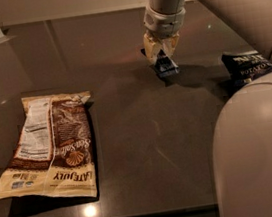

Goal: Move rxbar blueberry near brown chip bag

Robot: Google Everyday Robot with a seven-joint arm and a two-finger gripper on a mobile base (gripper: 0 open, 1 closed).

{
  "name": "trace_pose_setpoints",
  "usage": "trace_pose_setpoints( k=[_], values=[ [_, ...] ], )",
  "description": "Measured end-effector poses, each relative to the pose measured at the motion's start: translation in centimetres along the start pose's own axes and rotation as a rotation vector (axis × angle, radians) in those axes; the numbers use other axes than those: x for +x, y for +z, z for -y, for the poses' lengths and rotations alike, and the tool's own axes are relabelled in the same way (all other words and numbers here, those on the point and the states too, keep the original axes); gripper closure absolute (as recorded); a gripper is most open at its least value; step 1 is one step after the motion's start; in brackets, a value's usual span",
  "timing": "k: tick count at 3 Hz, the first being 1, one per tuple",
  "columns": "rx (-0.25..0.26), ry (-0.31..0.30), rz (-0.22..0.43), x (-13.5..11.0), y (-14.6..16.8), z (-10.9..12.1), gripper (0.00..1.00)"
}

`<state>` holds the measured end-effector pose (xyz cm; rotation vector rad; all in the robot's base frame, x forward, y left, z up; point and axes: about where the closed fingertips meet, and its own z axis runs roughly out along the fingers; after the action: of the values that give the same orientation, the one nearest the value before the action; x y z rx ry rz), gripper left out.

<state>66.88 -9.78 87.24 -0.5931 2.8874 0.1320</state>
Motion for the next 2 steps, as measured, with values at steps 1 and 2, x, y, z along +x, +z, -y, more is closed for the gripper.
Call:
trace_pose_setpoints(
  k=[1,2],
  values=[
    [-0.054,-0.117,0.021,0.0,-1.0,-4.7,1.00],
    [-0.115,-0.197,0.012,0.8,-0.7,-9.0,1.00]
  ],
)
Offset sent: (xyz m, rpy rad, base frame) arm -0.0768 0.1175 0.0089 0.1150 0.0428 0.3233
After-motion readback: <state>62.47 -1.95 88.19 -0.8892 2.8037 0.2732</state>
